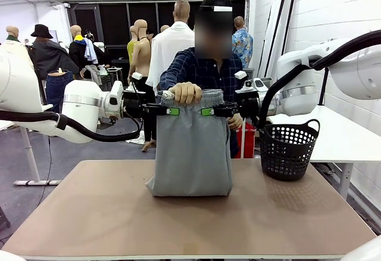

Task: Fold the training pants.
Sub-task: Release the ends of the Training pants and then grab the overlapped ends.

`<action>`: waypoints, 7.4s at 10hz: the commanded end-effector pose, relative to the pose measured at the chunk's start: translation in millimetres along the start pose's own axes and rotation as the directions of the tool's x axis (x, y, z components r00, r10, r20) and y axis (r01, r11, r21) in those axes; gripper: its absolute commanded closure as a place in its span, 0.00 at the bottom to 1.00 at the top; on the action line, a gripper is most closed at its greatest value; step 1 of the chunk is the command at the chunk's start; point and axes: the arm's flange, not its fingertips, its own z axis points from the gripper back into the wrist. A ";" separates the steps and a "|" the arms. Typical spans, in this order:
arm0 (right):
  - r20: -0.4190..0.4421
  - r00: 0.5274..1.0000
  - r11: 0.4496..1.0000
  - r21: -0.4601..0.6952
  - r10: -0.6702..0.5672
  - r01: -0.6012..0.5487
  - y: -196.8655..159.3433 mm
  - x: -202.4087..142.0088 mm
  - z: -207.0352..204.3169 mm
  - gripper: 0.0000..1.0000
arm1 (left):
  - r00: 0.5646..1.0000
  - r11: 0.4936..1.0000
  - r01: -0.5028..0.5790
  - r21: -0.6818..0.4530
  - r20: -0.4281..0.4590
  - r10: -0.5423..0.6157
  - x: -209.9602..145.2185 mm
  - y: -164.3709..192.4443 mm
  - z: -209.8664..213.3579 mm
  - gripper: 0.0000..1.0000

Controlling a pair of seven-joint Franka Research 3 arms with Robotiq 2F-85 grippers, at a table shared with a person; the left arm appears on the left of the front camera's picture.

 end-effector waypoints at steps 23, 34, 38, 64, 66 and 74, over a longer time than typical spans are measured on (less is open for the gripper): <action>-0.016 0.999 0.997 0.069 -0.040 0.041 6.3 -0.8 1.1 0.11 | 0.999 0.991 0.027 -0.132 -0.033 -0.032 4.3 -6.1 -2.5 0.07; -0.028 0.999 0.998 0.051 -0.039 0.041 11.5 0.4 7.7 0.00 | 0.998 0.996 0.045 -0.074 -0.032 -0.048 4.9 -16.4 9.3 0.00; -0.037 0.998 0.999 0.004 -0.046 0.046 18.2 -0.3 30.4 0.00 | 0.999 1.000 0.021 -0.010 -0.033 -0.021 -1.9 -38.7 31.8 0.00; 0.046 0.999 0.969 -0.248 0.012 -0.001 43.6 -7.9 37.8 0.00 | 0.970 0.955 0.239 0.175 0.001 -0.243 -5.5 -39.6 46.2 0.00; 0.042 0.999 0.966 -0.259 0.019 -0.007 43.3 -8.0 37.2 0.00 | 0.963 0.936 0.266 0.230 -0.009 -0.271 -5.3 -38.7 42.8 0.00; 0.029 0.999 0.955 -0.295 0.034 -0.024 39.6 -8.3 38.1 0.00 | 0.960 0.939 0.267 0.217 0.024 -0.279 -7.3 -33.9 29.1 0.00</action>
